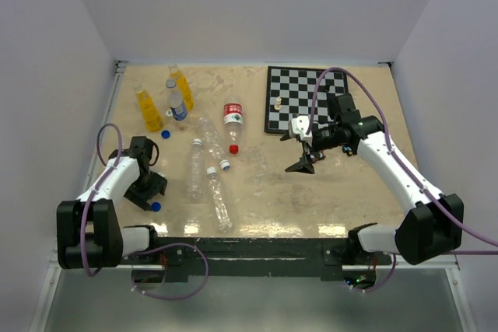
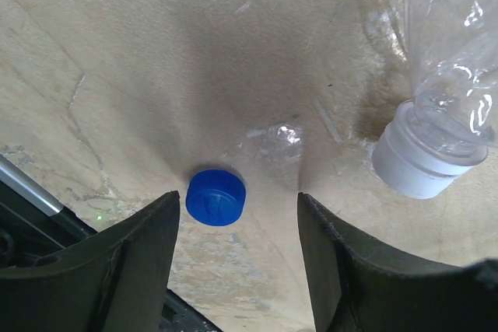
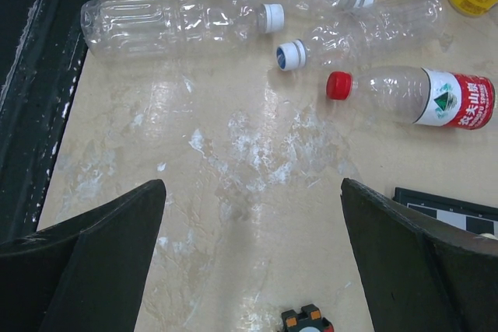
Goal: Unscrew the bottle caps
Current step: Pick up the bottle cap from the center of the board.
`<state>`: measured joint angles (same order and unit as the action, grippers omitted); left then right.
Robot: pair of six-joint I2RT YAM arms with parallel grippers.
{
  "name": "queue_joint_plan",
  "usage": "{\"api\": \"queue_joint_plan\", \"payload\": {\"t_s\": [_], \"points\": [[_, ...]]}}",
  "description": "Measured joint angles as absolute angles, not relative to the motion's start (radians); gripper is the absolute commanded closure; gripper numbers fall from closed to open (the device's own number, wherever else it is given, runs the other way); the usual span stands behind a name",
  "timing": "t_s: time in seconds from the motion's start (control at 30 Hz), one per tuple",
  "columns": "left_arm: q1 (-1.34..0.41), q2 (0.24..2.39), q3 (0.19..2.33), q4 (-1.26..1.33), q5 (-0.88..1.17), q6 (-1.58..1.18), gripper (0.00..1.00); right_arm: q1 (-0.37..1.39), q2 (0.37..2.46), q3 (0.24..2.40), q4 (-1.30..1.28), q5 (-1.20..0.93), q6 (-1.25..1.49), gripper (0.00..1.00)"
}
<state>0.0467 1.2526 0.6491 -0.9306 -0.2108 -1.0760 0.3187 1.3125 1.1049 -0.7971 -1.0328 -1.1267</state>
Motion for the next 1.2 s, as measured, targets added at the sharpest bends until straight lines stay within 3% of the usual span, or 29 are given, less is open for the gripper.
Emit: {"api": "queue_joint_plan", "payload": {"t_s": [0.3,0.43,0.57,0.73,1.2], "points": [[0.078,1.291,0.649,-0.897,-0.205,-1.081,0.36,0.319,1.285,1.105,-0.797,-1.030,-1.127,0.02],[0.084,1.301,0.649,-0.887,-0.199,-1.081,0.47,0.319,1.284,1.105,-0.797,-1.030,-1.127,0.02],[0.085,1.304,0.650,-0.876,-0.179,-1.078,0.50,0.319,1.284,1.105,-0.797,-1.029,-1.127,0.02],[0.085,1.303,0.650,-0.871,-0.136,-1.058,0.39,0.319,1.284,1.105,-0.797,-1.028,-1.127,0.02],[0.083,1.263,0.650,-0.889,-0.090,-1.030,0.41,0.319,1.284,1.105,-0.797,-1.013,-1.127,0.02]]}}
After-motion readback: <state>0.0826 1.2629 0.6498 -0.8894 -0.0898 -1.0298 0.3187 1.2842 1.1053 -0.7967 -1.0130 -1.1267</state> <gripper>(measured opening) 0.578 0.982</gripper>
